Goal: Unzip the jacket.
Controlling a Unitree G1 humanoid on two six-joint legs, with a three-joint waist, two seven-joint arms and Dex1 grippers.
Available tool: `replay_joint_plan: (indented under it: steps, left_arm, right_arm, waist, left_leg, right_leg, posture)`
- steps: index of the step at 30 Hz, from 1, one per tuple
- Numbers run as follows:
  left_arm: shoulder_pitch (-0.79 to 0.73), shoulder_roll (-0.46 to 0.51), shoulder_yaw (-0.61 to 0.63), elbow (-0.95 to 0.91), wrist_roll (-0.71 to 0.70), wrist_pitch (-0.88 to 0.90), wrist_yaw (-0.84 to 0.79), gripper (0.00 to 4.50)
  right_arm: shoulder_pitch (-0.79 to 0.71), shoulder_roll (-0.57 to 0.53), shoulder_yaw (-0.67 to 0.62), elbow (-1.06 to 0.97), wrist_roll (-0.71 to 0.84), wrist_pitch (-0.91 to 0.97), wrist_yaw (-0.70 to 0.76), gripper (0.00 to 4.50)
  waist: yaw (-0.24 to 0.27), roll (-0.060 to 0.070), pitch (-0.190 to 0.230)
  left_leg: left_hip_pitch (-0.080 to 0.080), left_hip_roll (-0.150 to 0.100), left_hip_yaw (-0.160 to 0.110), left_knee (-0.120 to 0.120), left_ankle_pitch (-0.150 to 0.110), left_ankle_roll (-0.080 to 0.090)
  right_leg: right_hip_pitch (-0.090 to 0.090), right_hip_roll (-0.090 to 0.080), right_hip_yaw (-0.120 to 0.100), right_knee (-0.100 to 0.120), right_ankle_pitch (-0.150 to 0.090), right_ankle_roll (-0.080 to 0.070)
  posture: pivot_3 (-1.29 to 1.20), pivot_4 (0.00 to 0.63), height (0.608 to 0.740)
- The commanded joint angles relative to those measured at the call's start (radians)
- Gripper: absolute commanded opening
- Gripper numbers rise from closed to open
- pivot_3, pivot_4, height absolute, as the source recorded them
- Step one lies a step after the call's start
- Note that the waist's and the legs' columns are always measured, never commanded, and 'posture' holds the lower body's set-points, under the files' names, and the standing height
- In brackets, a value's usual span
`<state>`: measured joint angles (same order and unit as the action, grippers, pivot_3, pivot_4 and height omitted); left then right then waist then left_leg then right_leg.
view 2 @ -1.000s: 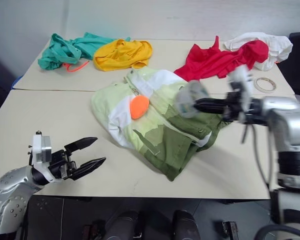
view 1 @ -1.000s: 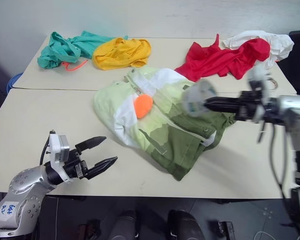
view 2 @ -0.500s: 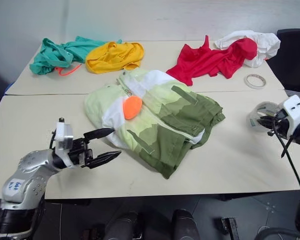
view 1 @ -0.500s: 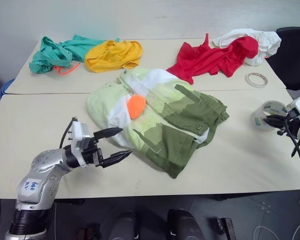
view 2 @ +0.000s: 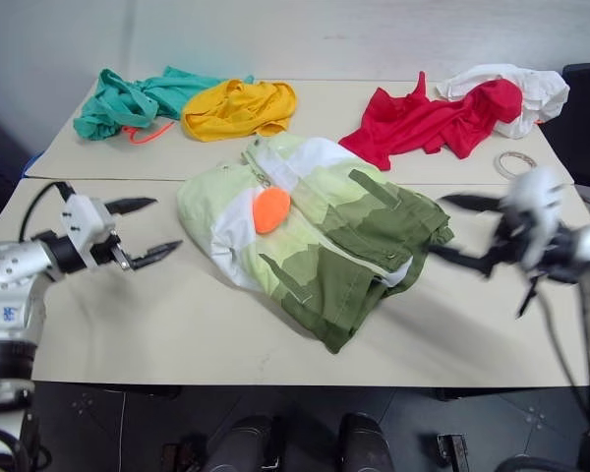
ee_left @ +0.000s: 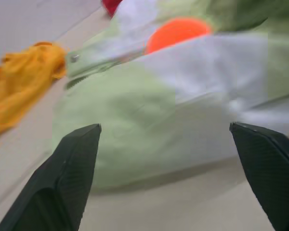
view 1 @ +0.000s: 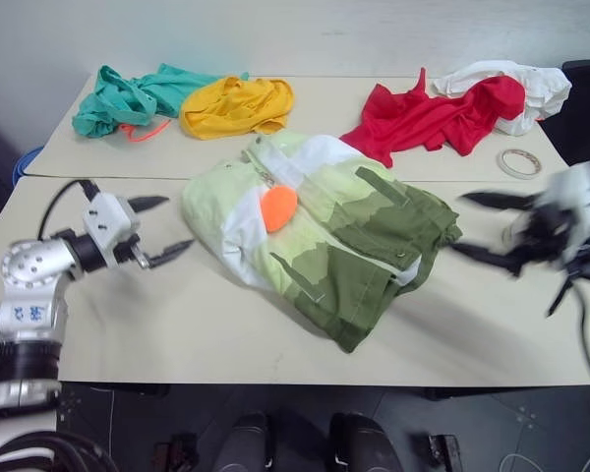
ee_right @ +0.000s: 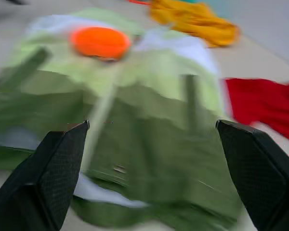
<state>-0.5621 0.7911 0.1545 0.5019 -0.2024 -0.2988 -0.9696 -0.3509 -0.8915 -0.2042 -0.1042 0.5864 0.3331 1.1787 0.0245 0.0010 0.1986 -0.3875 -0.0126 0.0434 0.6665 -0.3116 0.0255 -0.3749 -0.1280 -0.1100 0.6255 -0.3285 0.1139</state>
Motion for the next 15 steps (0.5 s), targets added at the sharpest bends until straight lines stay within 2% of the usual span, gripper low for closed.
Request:
replay_joint_plan:
  steps: [1,6,9,12,15]
  left_arm:
    - [-0.151,-0.011,-0.096,0.257,0.131,-0.228,-0.04,4.5]
    - [-0.322,-0.058,-0.214,0.547,0.284,-0.363,-0.007,4.5]
    - [-0.384,-0.113,-0.248,0.655,0.32,-0.348,-0.018,4.5]
    - [-0.427,-0.161,-0.257,0.719,0.332,-0.305,-0.018,4.5]
    - [-0.445,-0.193,-0.275,0.751,0.362,-0.287,-0.006,4.5]
  right_arm:
    - [0.033,0.064,0.063,-0.231,0.079,0.101,-0.086,4.46]
    - [0.055,0.148,0.244,-0.385,0.081,0.236,-0.17,4.46]
    - [0.063,0.196,0.376,-0.344,-0.078,0.219,-0.266,4.46]
    - [0.097,0.269,0.422,-0.305,-0.173,0.224,-0.394,4.46]
    - [0.139,0.294,0.436,-0.324,-0.213,0.249,-0.444,3.87]
  waist:
    - [0.007,0.0,0.0]
    - [0.007,-0.003,0.0]
    - [0.003,-0.007,0.0]
    - [0.006,-0.01,-0.001]
    - [0.006,-0.01,-0.001]
  left_leg:
    - [-0.001,-0.002,0.0,0.0,0.001,0.001]
    - [-0.003,-0.007,-0.001,0.001,0.001,0.007]
    - [-0.004,-0.008,-0.001,0.002,0.001,0.008]
    - [-0.004,-0.008,-0.001,0.002,0.001,0.008]
    - [-0.004,-0.009,-0.002,0.002,0.001,0.009]
  right_leg:
    - [0.0,-0.002,0.0,0.0,0.0,0.001]
    - [0.0,-0.004,-0.001,-0.001,0.003,0.006]
    - [-0.001,-0.006,-0.001,-0.001,0.004,0.008]
    - [0.0,-0.006,-0.003,-0.001,0.004,0.008]
    - [-0.001,-0.007,-0.003,0.0,0.004,0.008]
  posture:
    - [0.0,0.15,0.74]
    - [0.0,0.15,0.74]
    - [0.0,0.15,0.74]
    - [0.0,0.15,0.74]
    - [0.0,0.15,0.74]
